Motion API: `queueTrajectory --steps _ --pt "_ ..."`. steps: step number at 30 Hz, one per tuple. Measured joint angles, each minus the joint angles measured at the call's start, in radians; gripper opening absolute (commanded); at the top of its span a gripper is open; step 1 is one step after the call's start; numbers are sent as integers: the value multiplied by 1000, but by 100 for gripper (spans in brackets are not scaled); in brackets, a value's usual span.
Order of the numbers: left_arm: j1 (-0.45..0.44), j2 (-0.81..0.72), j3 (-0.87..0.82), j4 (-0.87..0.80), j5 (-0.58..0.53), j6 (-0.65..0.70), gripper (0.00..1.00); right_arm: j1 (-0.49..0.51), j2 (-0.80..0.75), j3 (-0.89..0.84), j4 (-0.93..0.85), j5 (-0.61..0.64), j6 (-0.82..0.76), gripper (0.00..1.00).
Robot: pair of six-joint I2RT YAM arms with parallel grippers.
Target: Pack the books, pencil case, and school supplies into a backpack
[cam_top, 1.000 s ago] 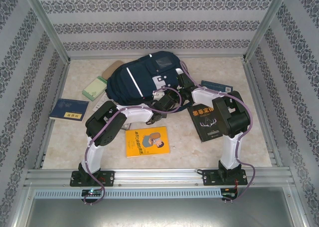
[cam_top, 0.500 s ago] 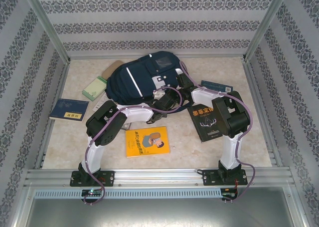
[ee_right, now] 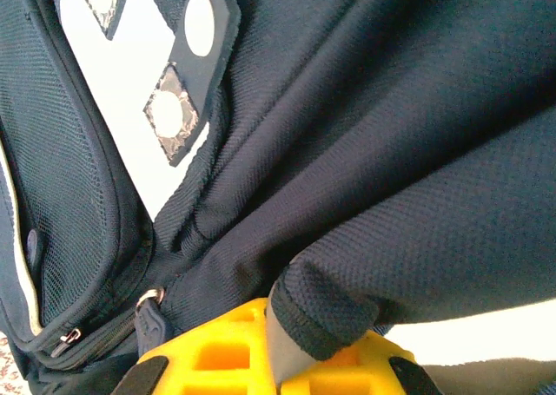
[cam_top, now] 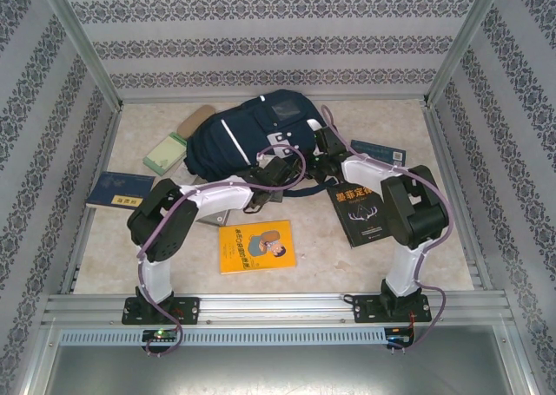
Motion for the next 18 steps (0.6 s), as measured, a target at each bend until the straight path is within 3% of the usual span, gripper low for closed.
queueTrajectory --steps 7,18 --pt "70 -81 -70 -12 62 26 0 -56 -10 -23 -8 -43 -53 0" --pt "210 -177 -142 -101 48 70 0 -179 39 82 -115 -35 -160 0"
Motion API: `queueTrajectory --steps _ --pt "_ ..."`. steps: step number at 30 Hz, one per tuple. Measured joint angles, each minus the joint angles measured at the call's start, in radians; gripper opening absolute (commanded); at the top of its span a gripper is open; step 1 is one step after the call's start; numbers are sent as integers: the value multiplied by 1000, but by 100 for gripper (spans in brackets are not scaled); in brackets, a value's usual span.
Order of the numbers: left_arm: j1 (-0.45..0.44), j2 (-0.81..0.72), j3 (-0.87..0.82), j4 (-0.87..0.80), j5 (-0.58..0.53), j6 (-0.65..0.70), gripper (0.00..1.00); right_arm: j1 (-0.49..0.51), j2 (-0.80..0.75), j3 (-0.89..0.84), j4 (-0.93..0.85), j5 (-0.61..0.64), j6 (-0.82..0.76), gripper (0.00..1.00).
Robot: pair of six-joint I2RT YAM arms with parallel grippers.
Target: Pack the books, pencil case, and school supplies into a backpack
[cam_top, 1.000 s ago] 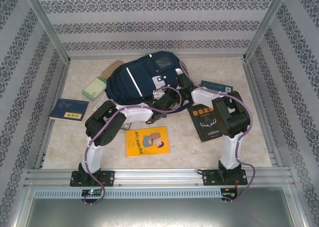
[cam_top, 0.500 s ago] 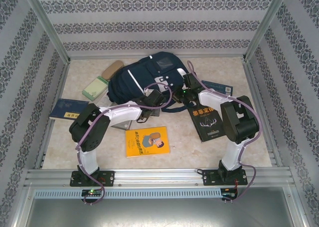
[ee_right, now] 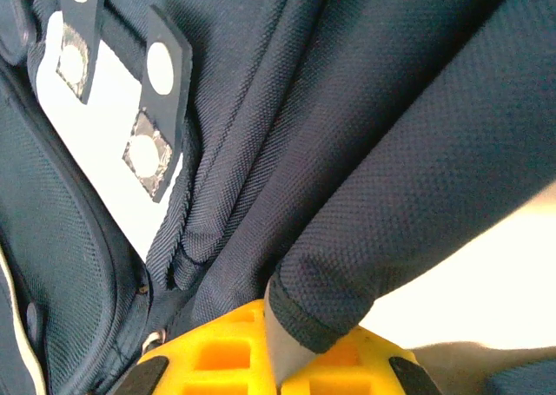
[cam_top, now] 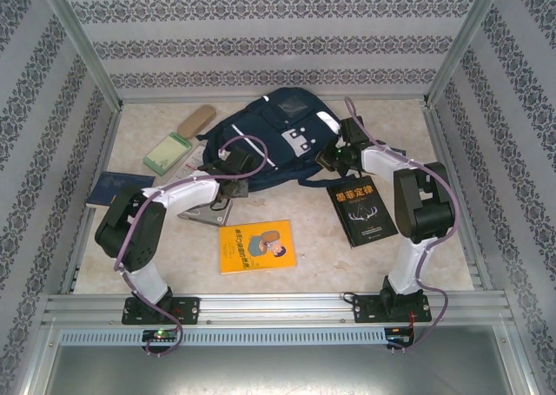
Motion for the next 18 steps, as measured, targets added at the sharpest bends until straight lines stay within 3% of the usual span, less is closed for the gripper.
queueTrajectory --steps 3,6,8,10,14,18 --pt "12 -11 -4 1 26 15 0 -15 31 53 -33 0 -21 0" --pt "14 -13 -6 10 76 31 0 -19 70 114 -73 4 -46 20" --pt "14 -13 -8 20 121 37 0 -19 83 141 -91 11 -58 39" --pt "14 -13 -8 30 169 45 0 -19 81 147 -97 23 -66 47" --pt "6 -13 -7 44 253 57 0 -15 40 127 -113 81 -68 50" --pt "-19 -12 -5 51 322 59 0 18 -96 45 -145 142 -63 51"
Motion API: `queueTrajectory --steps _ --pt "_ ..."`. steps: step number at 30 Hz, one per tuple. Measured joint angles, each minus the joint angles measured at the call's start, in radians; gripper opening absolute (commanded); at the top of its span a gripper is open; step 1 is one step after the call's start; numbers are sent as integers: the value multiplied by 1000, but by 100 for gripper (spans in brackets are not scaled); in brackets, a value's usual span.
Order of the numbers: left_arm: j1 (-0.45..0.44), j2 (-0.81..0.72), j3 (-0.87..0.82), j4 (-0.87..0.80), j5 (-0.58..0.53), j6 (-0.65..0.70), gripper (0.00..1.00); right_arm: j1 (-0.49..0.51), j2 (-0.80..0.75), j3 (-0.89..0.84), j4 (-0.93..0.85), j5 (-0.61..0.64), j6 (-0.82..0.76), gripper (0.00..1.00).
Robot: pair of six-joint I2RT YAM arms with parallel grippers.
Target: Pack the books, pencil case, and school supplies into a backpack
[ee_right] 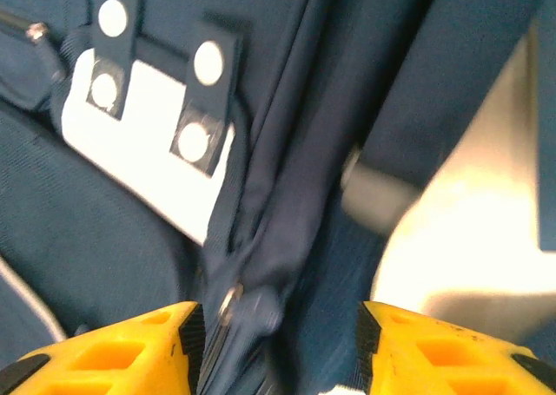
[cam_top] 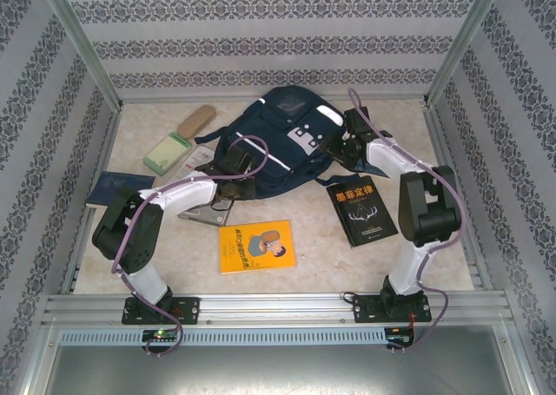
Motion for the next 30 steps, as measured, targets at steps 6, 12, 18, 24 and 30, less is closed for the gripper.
queueTrajectory --steps 6,12,18,24,30 --pt "-73 26 41 0 73 5 0 141 -162 -154 10 21 64 51" --pt "-117 34 55 13 122 8 0 266 -144 -256 48 2 178 51" --pt "-155 50 64 13 121 18 0 291 -109 -310 166 -30 287 46" --pt "-159 52 66 8 93 24 0 285 -70 -319 216 -41 342 0" --pt "-160 55 106 -55 32 65 0 251 -103 -317 185 -40 316 0"
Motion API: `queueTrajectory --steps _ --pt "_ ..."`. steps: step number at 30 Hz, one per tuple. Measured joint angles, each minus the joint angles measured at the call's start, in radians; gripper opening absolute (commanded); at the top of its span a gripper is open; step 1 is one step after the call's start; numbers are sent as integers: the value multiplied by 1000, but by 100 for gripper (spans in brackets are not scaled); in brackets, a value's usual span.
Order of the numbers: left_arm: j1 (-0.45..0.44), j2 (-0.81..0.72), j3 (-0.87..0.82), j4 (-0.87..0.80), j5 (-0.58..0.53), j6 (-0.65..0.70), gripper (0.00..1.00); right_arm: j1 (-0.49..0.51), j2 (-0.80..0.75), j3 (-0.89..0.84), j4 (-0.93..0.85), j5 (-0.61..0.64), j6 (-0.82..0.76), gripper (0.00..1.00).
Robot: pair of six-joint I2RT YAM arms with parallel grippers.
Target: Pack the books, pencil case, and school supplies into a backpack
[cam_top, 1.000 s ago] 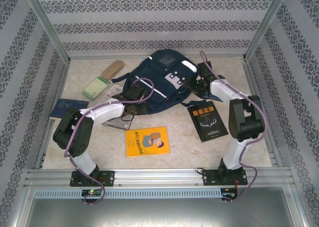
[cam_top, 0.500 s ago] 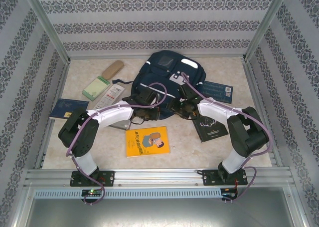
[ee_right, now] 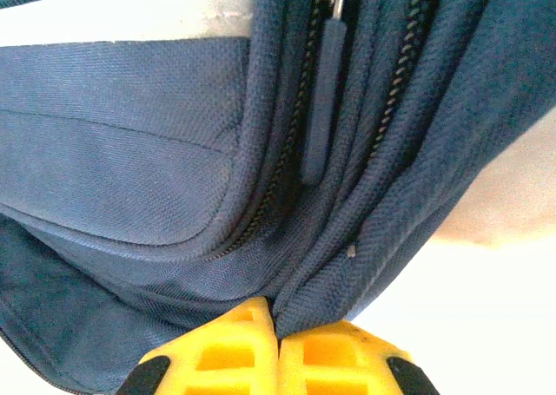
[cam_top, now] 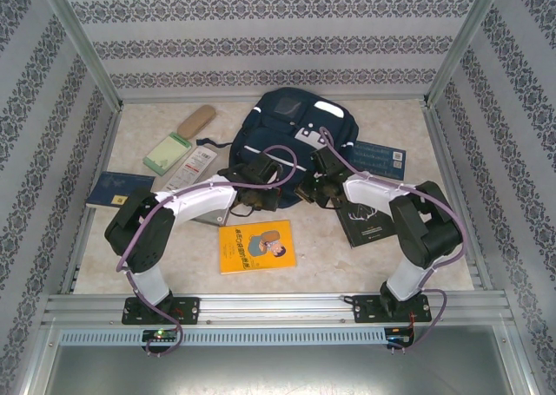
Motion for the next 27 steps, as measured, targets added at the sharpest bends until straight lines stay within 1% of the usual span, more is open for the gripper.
queueTrajectory --steps 4,6,12,18,20,23,27 --pt "9 8 42 -45 -37 39 0 -77 -54 11 -53 8 -54 0" --pt "27 15 58 -63 -51 59 0 -126 -82 11 -73 13 -82 0" --pt "135 83 148 -113 -69 110 0 -229 -125 17 -132 19 -161 0" --pt "230 237 323 -161 -79 160 0 -307 -140 38 -173 23 -230 0" --pt "248 282 369 -168 -76 170 0 -331 -140 47 -184 23 -250 0" --pt "257 310 396 -170 -62 180 0 -348 -126 82 -207 19 -289 0" --pt "258 298 391 -167 -53 185 0 -352 -66 161 -245 33 -351 0"
